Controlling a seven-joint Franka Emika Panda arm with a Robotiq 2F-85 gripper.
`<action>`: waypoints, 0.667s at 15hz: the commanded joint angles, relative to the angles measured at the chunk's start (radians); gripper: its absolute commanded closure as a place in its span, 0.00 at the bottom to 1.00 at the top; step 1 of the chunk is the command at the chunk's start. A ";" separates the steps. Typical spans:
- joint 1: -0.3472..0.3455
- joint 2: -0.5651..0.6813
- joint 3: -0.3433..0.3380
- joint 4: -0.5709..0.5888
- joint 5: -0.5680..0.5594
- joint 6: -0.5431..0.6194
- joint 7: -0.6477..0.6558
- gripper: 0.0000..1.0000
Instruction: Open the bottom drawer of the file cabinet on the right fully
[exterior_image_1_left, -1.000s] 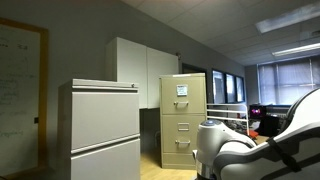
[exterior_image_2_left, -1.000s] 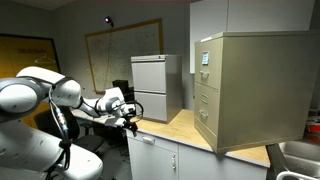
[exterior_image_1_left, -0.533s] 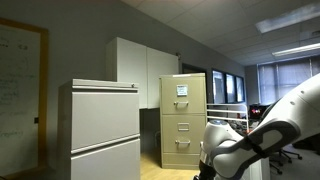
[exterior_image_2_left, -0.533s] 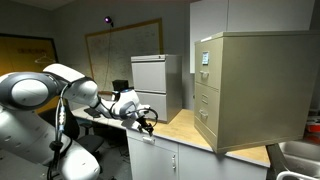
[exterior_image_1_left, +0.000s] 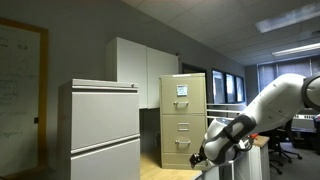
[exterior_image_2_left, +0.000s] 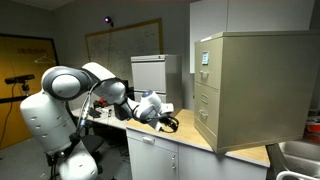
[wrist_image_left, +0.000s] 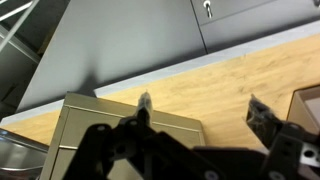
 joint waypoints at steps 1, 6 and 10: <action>0.190 0.151 -0.150 0.166 0.266 0.094 -0.094 0.00; 0.330 0.186 -0.241 0.340 0.697 0.083 -0.247 0.00; 0.302 0.247 -0.276 0.486 1.036 0.051 -0.484 0.00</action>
